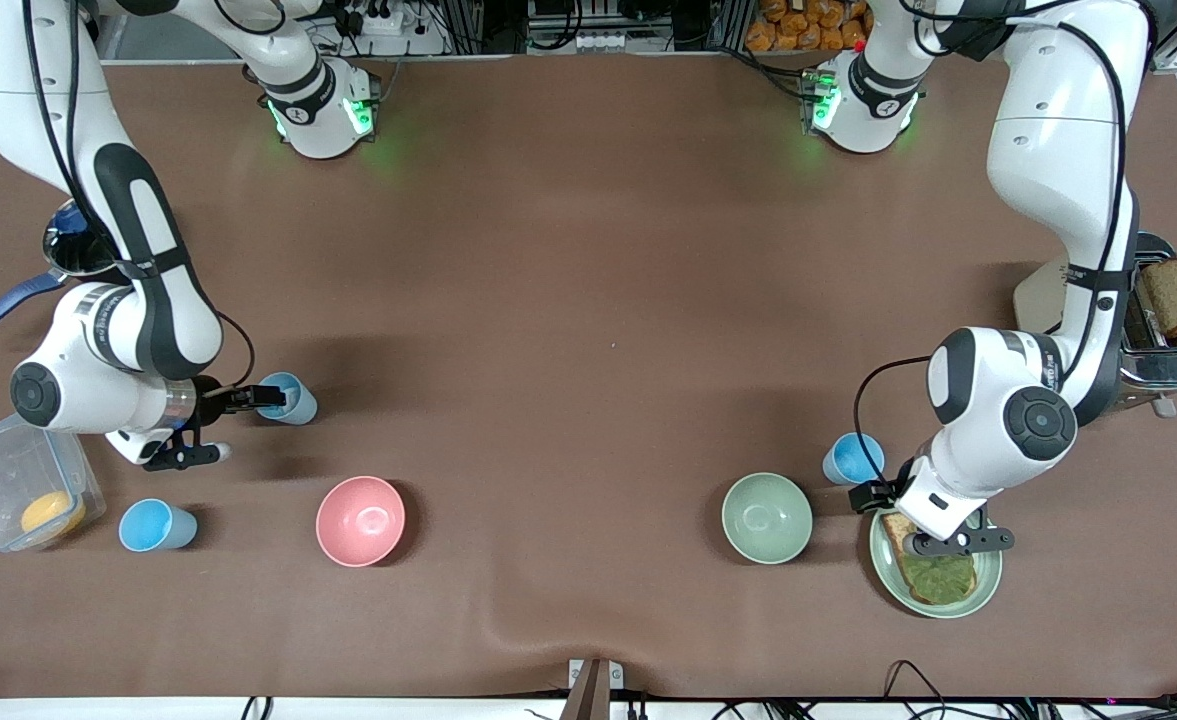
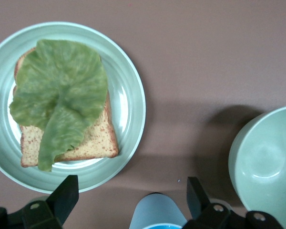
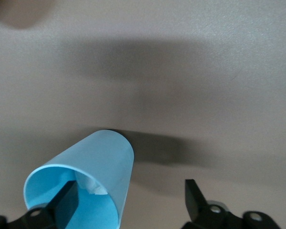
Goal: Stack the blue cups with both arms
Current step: 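Lower both grippers around the blue cups and close them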
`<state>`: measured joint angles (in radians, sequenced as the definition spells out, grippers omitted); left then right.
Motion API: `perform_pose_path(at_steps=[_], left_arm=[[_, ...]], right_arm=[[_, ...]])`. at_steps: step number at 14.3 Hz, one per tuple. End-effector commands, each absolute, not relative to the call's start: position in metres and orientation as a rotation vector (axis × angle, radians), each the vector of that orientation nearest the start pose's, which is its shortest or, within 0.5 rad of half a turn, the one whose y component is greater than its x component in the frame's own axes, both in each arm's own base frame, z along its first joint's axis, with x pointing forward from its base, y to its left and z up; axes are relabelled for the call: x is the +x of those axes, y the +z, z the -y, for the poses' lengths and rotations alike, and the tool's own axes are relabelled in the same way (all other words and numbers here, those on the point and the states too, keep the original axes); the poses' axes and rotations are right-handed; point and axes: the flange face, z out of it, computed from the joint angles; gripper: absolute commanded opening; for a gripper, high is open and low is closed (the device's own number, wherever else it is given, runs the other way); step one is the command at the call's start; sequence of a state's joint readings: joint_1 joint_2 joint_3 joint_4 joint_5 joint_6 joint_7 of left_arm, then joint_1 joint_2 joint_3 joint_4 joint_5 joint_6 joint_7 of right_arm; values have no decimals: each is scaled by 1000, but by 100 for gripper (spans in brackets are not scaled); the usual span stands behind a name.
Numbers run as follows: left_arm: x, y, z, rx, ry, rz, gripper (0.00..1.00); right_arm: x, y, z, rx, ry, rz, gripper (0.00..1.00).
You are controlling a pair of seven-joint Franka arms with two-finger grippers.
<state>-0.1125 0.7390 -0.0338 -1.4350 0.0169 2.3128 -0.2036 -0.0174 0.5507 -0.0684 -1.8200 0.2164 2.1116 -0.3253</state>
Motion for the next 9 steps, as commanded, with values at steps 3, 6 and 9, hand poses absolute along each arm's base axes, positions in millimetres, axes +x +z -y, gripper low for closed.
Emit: perform_pose_path(at_steps=[3,6,9], left_arm=[[725,280,99,-3178,-114,129,100],[707,280,104,-3151,123,108,100],[693,275,102,-3126,314,89,100]], right_arm=[[619,220,37,-2924,298,177,5],[620,221,34,-2924,296,184,0],[627,234,33,-2923,282,194,0]])
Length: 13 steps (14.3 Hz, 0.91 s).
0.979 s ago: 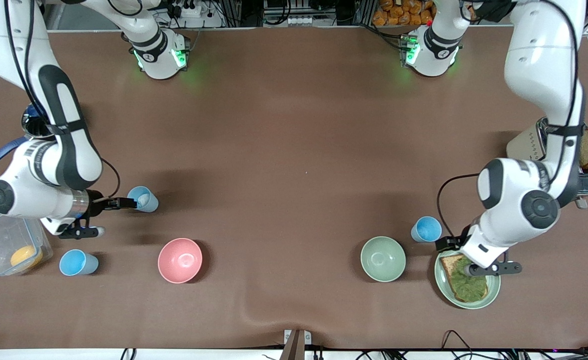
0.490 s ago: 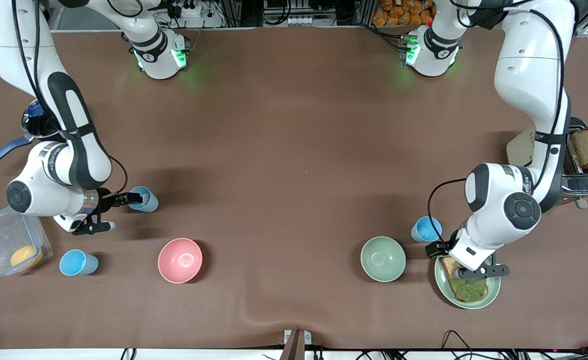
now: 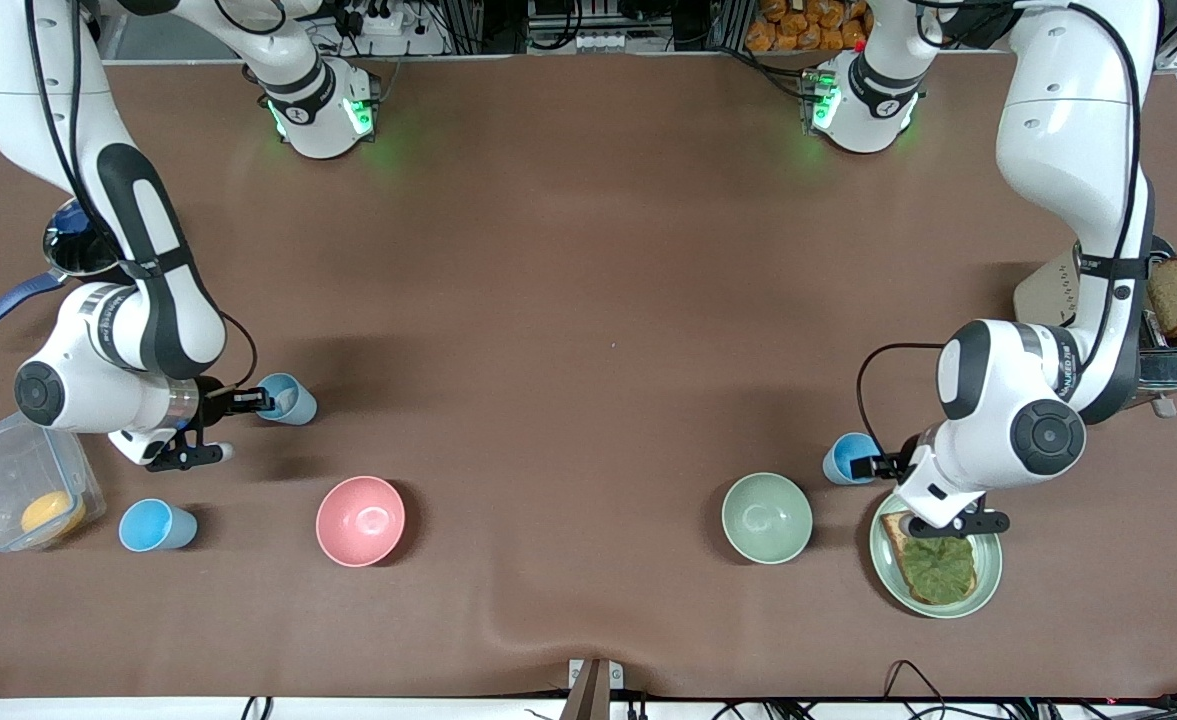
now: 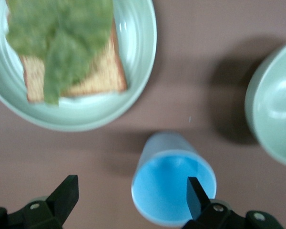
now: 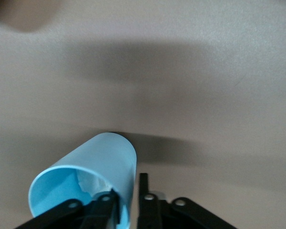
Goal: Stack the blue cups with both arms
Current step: 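Carry the cup to the table middle with the right gripper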
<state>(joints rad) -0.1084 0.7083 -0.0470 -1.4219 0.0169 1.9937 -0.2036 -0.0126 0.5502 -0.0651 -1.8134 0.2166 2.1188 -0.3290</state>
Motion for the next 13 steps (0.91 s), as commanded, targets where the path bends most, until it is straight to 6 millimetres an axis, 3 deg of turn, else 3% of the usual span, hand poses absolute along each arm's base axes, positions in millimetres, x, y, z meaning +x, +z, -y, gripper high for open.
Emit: perform_pose_path(at_steps=[1,5,7,10,13], left_arm=[[690,272,96,-3117,361,93,100],[692,272,81,-3117,371,114,100],[692,267,80,-3118,374,120,100],[694,247,91,-3119,362,102,100],[698,231,95,-3126,317,120,100]], right_arm=[[631,245,32,-2917,290,204,0],[645,299,20,-2849,435,248,0],[641,320,-4,-2837,482,257,0],[632,345,-70,-2867,522,175,0],[628,347,-142,-2829,485,90,0]])
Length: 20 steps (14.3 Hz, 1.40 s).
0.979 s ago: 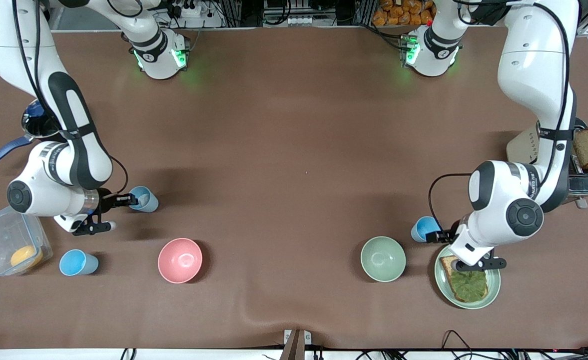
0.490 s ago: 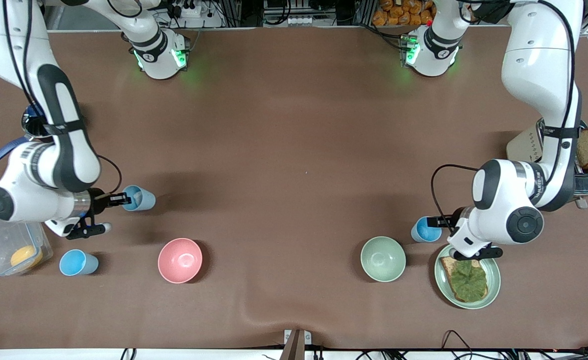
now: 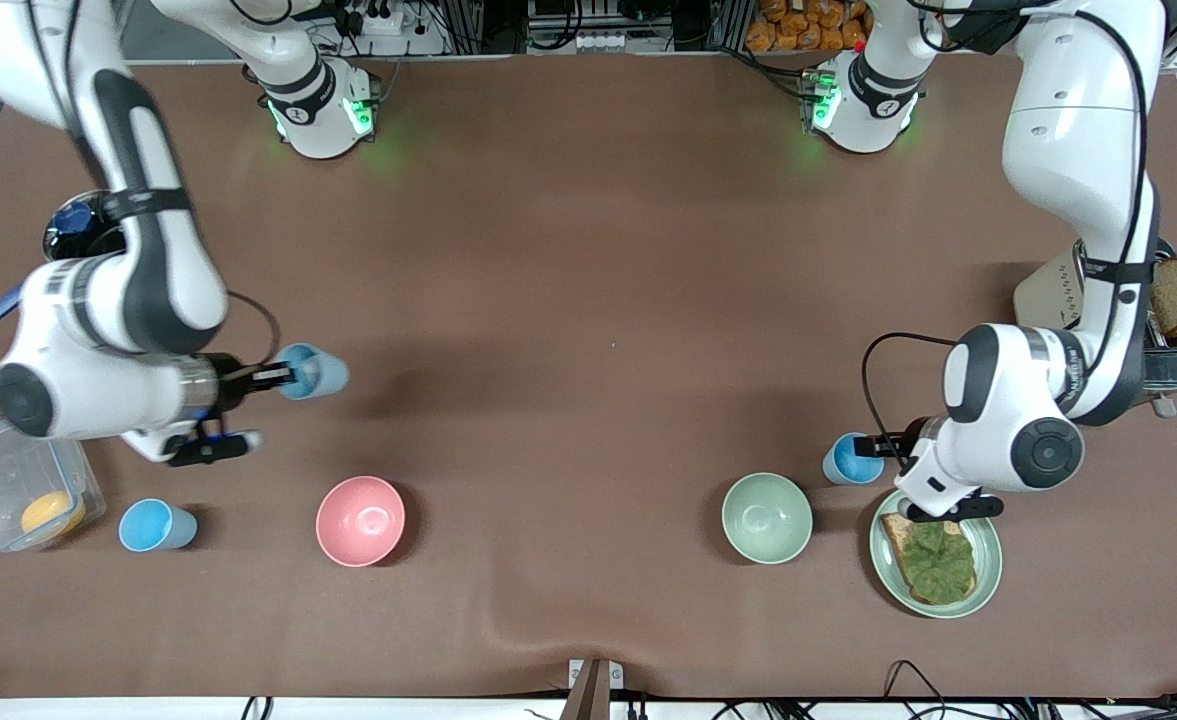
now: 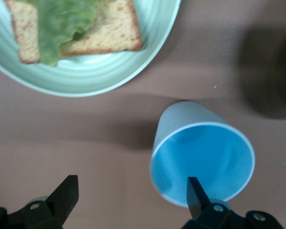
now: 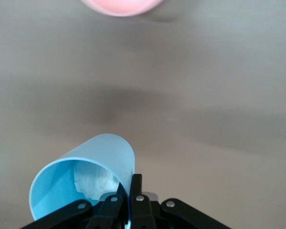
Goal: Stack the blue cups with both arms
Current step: 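Carry the cup to the table middle with the right gripper, then open the right gripper while the left gripper lifts its cup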
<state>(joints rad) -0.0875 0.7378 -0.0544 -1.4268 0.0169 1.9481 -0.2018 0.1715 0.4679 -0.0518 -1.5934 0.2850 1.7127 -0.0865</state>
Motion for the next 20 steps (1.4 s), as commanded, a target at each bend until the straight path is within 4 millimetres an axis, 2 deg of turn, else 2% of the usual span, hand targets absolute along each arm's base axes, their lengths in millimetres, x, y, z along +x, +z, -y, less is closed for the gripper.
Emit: perform_pose_path(at_steps=[1,4,5,6,7,8,10,13,16,17,18,20], left_arm=[[698,222,97,-3129,308,122,100],[700,204,98,-3136,271,121,100],[702,204,101,-3143,248,122,85],[702,205,104,-3152,244,124,32],[702,206,101,-3170,251,141,0],[703,206,99,-3176,252,138,0],[702,207,104,-3176,250,128,0],[703,212,105,-3179,240,156,0],[707,233,104,-3186,194,151,0],[708,246,100,-3184,185,150,0],[705,257,94,-3176,211,143,0],[698,286,86,-3149,272,128,0]], right_arm=[[625,346,-168,-2836,472,45,0],[611,343,-256,-2883,367,-55,0],[605,340,-282,-2891,339,-95,0],[598,333,-308,-2898,307,-131,0],[592,322,-331,-2902,272,-179,0],[582,309,-357,-2904,242,-233,0],[566,286,-394,-2896,183,-352,0],[548,252,-422,-2891,120,-388,0],[538,239,-435,-2891,105,-408,0],[537,236,-436,-2893,112,-414,33],[536,233,-437,-2891,116,-443,99],[535,240,-439,-2883,131,-502,100]])
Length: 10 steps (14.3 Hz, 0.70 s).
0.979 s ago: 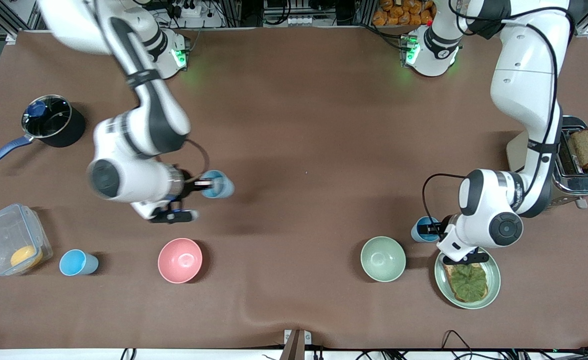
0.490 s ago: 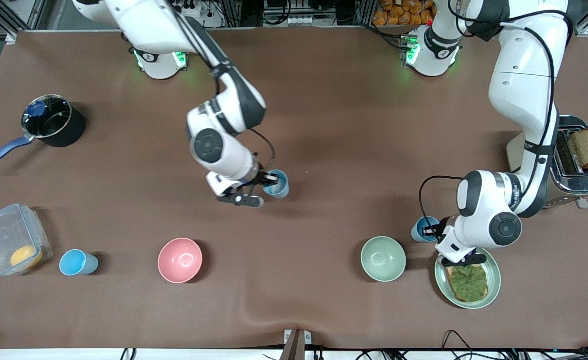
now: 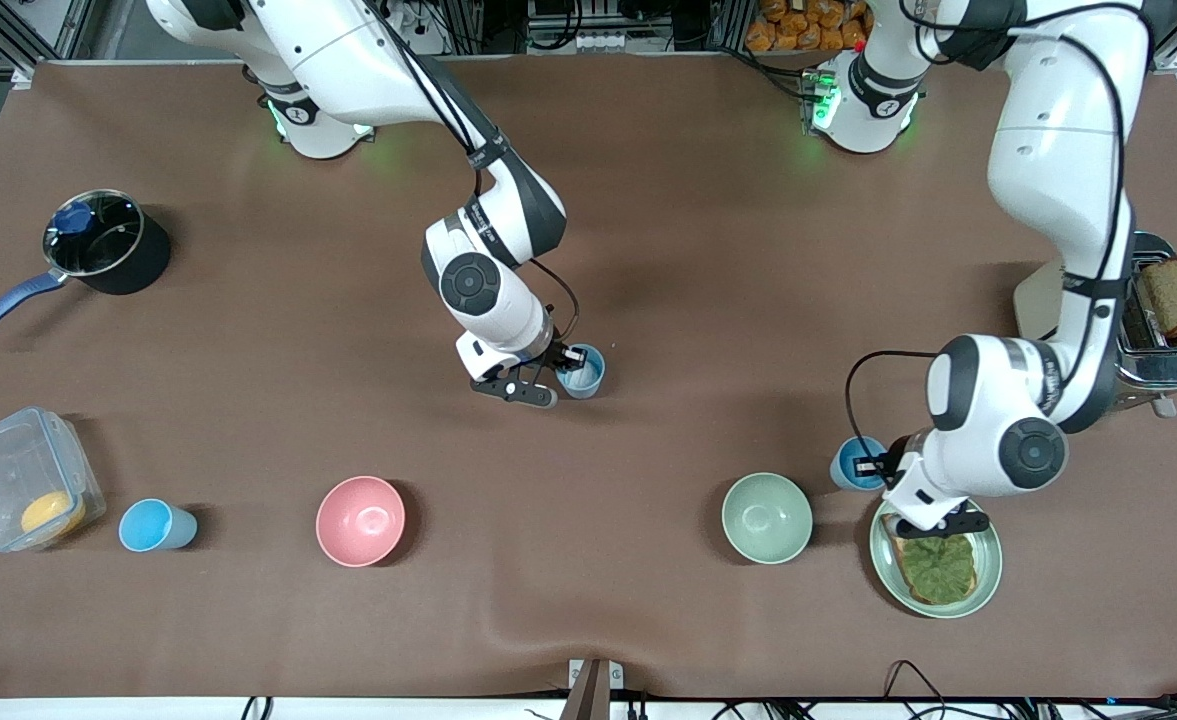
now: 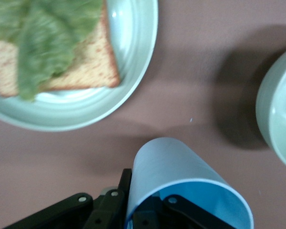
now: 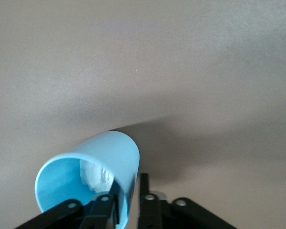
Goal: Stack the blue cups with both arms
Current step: 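Open the right gripper while the left gripper lifts its cup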
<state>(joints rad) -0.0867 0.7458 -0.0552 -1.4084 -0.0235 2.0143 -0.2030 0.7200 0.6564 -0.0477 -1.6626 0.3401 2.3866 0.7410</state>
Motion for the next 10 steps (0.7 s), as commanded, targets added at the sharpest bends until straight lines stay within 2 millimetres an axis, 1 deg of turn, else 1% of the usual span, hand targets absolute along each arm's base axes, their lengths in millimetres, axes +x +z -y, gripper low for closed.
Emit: perform_pose_path(at_steps=[1,2,3,4,5,6,7,8,9,10], left_arm=[[695,298,82,-3108,279,72,0],[692,312,82,-3074,275,1,0],[691,324,81,-3081,265,-1,0],[691,333,92,-3107,246,24,0],[688,337,114,-3166,260,57,0],[685,339,132,-3206,278,128,0],[679,346,162,-3222,282,154,0],[669,353,197,-3228,285,179,0],[659,359,229,-3228,292,233,0],[646,361,263,-3224,305,264,0]], right_arm=[[537,248,-435,-2880,132,-506,100],[542,264,-430,-2882,129,-505,100],[550,284,-419,-2879,127,-512,100],[562,307,-398,-2876,119,-534,100],[571,326,-379,-2891,112,-489,100],[578,345,-360,-2910,101,-401,100],[584,361,-339,-2930,107,-314,100],[591,374,-312,-2945,132,-274,100],[595,392,-289,-2954,169,-237,100],[599,414,-258,-2961,211,-213,100]])
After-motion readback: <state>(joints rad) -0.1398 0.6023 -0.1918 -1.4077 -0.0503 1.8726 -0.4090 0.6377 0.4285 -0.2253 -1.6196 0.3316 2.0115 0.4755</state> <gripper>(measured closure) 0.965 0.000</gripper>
